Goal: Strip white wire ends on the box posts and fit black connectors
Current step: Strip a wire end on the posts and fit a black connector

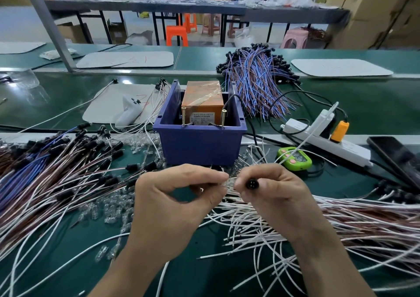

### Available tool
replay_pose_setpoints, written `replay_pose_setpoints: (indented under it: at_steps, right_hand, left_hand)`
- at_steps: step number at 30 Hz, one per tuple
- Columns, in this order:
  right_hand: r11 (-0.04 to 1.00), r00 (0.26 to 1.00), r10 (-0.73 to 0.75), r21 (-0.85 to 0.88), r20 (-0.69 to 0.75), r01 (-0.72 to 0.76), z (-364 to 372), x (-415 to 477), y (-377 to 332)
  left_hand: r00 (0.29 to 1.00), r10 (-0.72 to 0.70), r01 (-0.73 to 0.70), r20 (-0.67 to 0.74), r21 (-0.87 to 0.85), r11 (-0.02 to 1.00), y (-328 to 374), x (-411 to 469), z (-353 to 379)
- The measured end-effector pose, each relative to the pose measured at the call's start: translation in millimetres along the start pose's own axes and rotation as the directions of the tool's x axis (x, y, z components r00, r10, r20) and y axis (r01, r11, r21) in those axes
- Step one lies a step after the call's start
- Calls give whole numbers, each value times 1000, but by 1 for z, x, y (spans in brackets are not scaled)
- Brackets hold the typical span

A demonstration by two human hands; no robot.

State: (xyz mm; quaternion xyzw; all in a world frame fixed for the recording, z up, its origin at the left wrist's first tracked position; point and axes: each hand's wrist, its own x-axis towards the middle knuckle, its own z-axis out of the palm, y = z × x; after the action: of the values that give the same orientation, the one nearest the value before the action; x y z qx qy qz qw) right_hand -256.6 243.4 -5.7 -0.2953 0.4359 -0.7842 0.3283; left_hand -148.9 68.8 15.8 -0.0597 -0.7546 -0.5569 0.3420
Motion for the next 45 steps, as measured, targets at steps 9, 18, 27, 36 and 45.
replay_pose_setpoints:
  at_steps: [9, 18, 27, 36, 45]
  right_hand:
    - [996, 999, 32, -83, -39, -35, 1, 3, 4]
    - [980, 997, 27, -197, -71, -40, 0, 4, 7]
    - [956, 991, 14, -289, -131, -52, 4, 4, 8]
    - [944, 987, 22, -321, -161, -73, 6, 3, 9]
    - [958, 979, 47, -270, -200, -101, 7, 3, 9]
  left_hand:
    - [997, 67, -67, 28, 28, 997, 1, -1, 2]
    - [993, 101, -110, 63, 161, 981, -2, 0, 0]
    - [997, 66, -74, 44, 220, 973, -3, 2, -2]
    - [998, -45, 38, 48, 132, 990, -7, 0, -1]
    - [973, -232, 231, -4, -108, 967, -6, 1, 4]
